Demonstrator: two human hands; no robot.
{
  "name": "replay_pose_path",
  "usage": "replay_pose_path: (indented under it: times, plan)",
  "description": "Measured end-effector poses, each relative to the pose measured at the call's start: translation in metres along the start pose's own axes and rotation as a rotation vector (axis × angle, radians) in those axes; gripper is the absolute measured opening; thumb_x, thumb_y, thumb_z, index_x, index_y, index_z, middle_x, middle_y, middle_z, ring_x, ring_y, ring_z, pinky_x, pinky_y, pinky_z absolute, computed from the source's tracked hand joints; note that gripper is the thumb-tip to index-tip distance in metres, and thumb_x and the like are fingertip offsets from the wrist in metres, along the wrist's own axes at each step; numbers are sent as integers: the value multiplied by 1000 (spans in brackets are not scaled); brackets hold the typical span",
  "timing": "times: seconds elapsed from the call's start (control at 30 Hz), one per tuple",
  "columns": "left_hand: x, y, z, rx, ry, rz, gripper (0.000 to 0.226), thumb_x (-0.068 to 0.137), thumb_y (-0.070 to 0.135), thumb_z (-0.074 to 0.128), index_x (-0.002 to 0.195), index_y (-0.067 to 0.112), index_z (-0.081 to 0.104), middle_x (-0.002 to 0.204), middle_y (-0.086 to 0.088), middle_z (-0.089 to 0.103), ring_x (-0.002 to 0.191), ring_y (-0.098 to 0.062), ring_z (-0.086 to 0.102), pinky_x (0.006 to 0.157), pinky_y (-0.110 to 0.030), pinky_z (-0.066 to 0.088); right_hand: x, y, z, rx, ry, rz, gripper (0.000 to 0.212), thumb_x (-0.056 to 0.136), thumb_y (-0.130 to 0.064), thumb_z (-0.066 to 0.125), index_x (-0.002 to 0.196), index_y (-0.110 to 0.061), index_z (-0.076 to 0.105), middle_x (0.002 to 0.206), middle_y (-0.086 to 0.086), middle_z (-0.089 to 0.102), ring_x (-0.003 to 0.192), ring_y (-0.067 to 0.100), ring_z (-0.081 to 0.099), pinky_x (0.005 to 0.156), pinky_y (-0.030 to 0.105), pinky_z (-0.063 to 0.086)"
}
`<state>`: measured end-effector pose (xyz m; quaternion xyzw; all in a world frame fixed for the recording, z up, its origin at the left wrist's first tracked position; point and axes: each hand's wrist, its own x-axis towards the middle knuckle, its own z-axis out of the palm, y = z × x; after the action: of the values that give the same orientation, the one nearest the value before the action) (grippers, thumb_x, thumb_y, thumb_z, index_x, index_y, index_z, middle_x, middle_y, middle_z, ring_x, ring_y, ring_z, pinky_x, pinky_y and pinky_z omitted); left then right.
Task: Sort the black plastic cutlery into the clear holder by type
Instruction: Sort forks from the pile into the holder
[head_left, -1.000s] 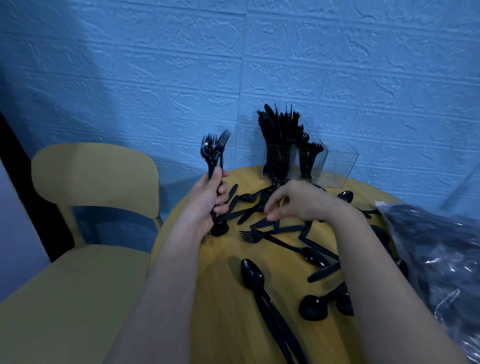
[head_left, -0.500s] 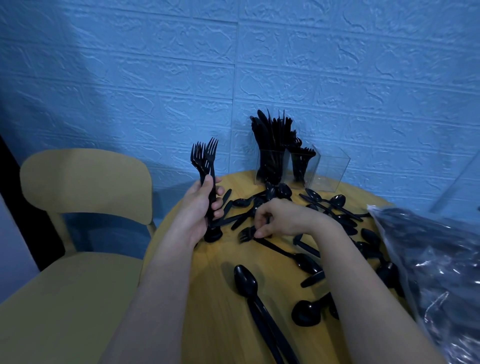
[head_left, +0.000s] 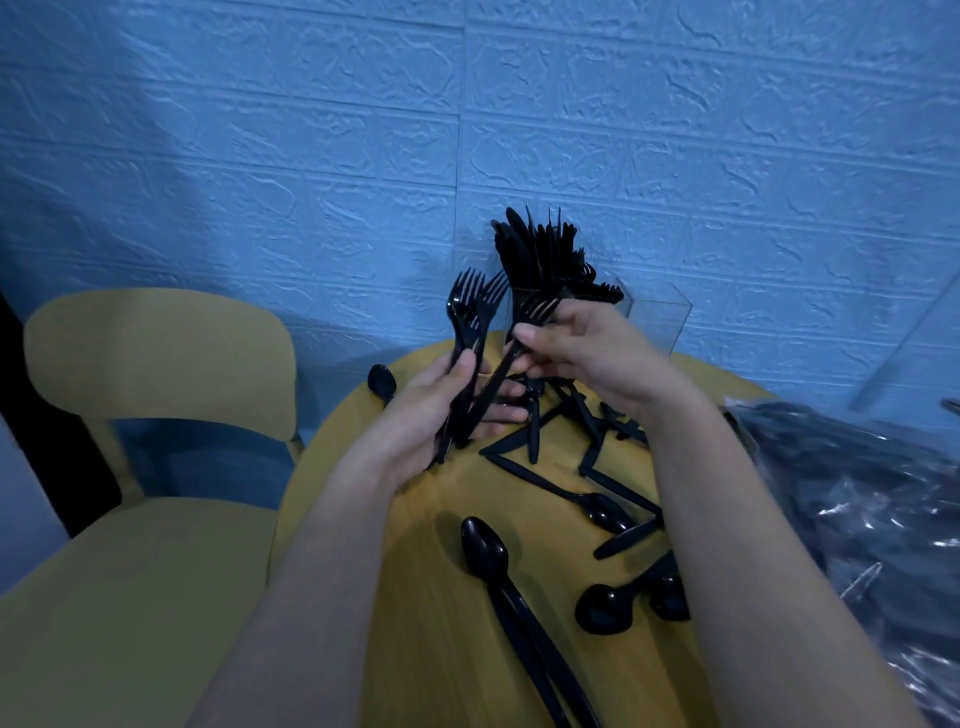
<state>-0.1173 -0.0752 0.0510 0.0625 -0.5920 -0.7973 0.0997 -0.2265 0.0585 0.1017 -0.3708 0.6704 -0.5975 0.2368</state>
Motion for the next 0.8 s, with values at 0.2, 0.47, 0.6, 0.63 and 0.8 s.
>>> replay_pose_path:
  times: [0.2,0.47,0.6,0.63,0.8]
  plan:
    - [0,-1,-3,-5,-119,-64,25,98,36,38,105,14,47,60,4,44,39,-4,29,36,-15,28,8,11,11,-394,121,-2,19,85,-29,69,76,-14,62,59,-8,61,49,-3,53,54,11,42]
    - [1,-6,1,35,-234,-120,28,98,38,37,96,12,46,59,3,33,38,-2,24,32,-13,22,8,16,9,-101,8,6,13,89,-19,63,95,-9,58,68,0,64,55,9,57,51,19,44]
    - [0,-6,8,-54,-297,-150,27,97,38,38,95,13,47,59,3,32,38,-3,24,33,-15,23,6,12,5,-8,-34,17,18,88,-17,63,98,-3,58,81,13,65,52,9,55,52,21,44]
    - [1,-6,11,-67,-305,-155,27,96,39,38,94,14,47,59,3,33,39,-4,24,34,-16,25,6,11,3,17,-32,17,14,88,-16,64,95,-5,58,83,14,64,51,9,54,53,22,44]
    - [16,3,31,135,-316,-151,33,100,42,33,94,13,45,61,4,37,44,-7,28,41,-19,30,1,5,-17,21,67,7,10,87,-14,66,84,-7,60,72,7,66,49,13,54,49,21,44]
